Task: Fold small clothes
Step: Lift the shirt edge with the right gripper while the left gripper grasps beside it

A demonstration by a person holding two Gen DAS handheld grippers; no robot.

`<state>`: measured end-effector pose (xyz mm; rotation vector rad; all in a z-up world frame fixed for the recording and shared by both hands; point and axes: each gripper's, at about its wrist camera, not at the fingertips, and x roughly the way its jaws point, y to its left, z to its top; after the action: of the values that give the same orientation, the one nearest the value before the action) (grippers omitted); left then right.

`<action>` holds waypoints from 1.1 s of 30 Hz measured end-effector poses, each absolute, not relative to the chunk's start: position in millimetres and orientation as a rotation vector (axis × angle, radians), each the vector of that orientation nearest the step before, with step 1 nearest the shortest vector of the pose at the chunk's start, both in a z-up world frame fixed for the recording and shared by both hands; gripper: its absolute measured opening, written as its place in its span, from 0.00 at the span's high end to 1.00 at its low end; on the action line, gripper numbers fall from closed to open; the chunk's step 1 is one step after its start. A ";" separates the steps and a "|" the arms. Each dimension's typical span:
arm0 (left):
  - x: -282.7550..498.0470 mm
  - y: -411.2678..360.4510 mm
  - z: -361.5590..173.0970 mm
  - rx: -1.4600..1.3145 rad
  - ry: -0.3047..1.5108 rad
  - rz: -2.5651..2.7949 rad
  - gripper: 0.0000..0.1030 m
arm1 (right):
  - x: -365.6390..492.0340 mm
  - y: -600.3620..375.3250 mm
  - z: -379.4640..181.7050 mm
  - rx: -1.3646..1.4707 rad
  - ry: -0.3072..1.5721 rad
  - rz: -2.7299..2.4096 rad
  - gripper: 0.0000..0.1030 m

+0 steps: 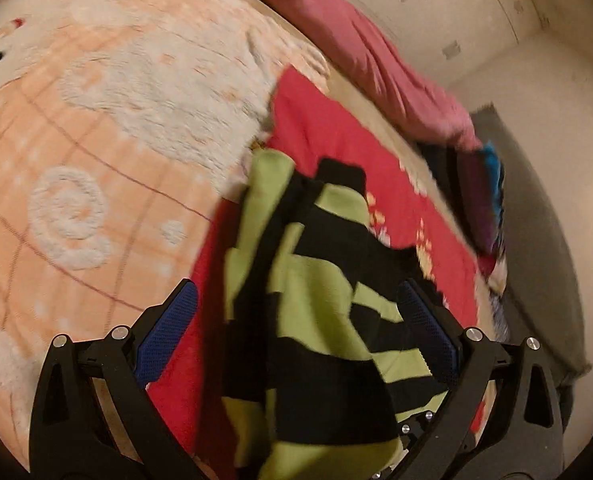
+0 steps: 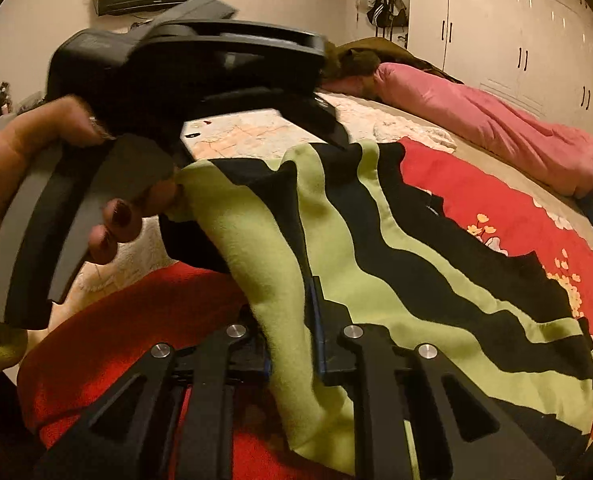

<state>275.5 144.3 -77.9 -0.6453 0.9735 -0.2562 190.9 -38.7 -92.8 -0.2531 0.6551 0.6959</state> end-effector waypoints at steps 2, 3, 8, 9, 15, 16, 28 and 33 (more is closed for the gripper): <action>281.0 136.1 -79.6 -0.631 0.996 -0.272 0.11 | 191.0 -40.0 -94.2 -0.249 0.656 0.704 0.87; 285.2 131.5 -80.3 -0.616 1.013 -0.271 0.13 | 191.5 -40.3 -95.0 -0.250 0.656 0.707 0.87; 297.1 117.9 -83.5 -0.522 1.065 -0.209 0.54 | 193.9 -40.3 -96.8 -0.239 0.662 0.709 0.87; 297.1 116.2 -83.8 -0.500 1.067 -0.193 0.58 | 194.3 -40.2 -97.1 -0.236 0.664 0.710 0.87; 286.0 119.5 -77.5 -0.476 1.032 -0.168 0.76 | 192.3 -41.2 -95.7 -0.228 0.666 0.708 0.87; 285.0 118.1 -75.0 -0.470 1.026 -0.166 0.77 | 191.7 -42.1 -94.5 -0.226 0.665 0.707 0.87; 277.7 75.2 -25.5 -0.410 0.957 -0.214 0.80 | 181.3 -80.6 -70.3 -0.158 0.628 0.669 0.90; 277.1 44.2 -8.1 -0.403 0.952 -0.246 0.80 | 173.5 -110.7 -57.2 -0.122 0.608 0.639 0.94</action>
<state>277.1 44.2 -8.1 -0.4027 0.9524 -0.2461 173.5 -110.7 -57.2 -0.1220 0.6081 0.6390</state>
